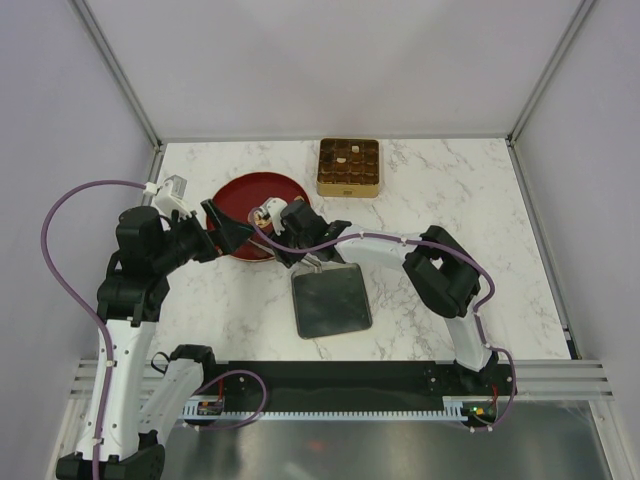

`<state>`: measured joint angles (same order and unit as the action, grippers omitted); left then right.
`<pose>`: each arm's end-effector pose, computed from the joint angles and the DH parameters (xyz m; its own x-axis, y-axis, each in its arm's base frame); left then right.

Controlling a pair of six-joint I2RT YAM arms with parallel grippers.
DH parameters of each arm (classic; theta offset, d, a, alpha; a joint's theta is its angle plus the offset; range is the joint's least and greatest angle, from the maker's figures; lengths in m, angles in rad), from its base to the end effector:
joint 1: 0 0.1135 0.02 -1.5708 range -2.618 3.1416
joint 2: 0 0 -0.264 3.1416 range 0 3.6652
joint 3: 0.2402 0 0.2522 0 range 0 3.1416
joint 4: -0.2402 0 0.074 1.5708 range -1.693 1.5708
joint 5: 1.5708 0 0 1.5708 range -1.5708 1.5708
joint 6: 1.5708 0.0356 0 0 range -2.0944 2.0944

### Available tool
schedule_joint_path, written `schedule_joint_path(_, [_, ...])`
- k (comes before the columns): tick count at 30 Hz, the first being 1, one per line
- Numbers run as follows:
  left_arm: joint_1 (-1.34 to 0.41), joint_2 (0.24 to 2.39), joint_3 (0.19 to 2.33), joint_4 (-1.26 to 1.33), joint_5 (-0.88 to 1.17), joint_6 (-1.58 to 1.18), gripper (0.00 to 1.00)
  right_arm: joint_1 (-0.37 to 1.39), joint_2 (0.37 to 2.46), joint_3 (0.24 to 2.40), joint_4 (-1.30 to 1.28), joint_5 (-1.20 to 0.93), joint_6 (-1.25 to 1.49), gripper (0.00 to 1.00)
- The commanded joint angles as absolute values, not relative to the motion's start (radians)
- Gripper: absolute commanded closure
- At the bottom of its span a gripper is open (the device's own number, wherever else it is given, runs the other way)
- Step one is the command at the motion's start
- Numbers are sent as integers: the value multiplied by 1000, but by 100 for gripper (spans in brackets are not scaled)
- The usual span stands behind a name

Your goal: Pack the chocolate

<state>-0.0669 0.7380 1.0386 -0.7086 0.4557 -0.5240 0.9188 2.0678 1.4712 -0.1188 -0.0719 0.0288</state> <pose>0.1368 -0.0249 0.3789 -0.5745 -0.4118 -0.7074 0.2029 0.7656 -0.6105 0.2800 0.3711 0.1857 -0.4216 -0.5050 -0.7532 -0.8139 0.5769 0.0688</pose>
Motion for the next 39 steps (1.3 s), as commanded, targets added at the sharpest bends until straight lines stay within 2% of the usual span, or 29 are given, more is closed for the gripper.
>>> schedule_joint_path(1, [-63, 726, 1057, -684, 486, -551, 3, 925, 2068, 1508, -87, -22, 9, 46])
schedule_joint_path(7, [-63, 716, 1052, -684, 485, -552, 3, 925, 2074, 1535, -97, -17, -18, 48])
schedule_joint_path(11, [-63, 716, 1051, -684, 485, -552, 3, 925, 2085, 1546, -100, -12, -12, 55])
schedule_joint_path(19, [-63, 715, 1046, -684, 476, -551, 3, 911, 2063, 1580, -95, -46, 26, 58])
schedule_joint_path(31, [-63, 707, 1045, -686, 471, -551, 3, 782, 2017, 1628, -80, -158, 123, 60])
schedule_joint_path(35, [-63, 709, 1049, -690, 472, -548, 3, 694, 1953, 1589, -78, -147, 138, 60])
schedule_joint_path(39, [-63, 715, 1046, -689, 474, -548, 3, 606, 1904, 1560, -109, -45, 138, 59])
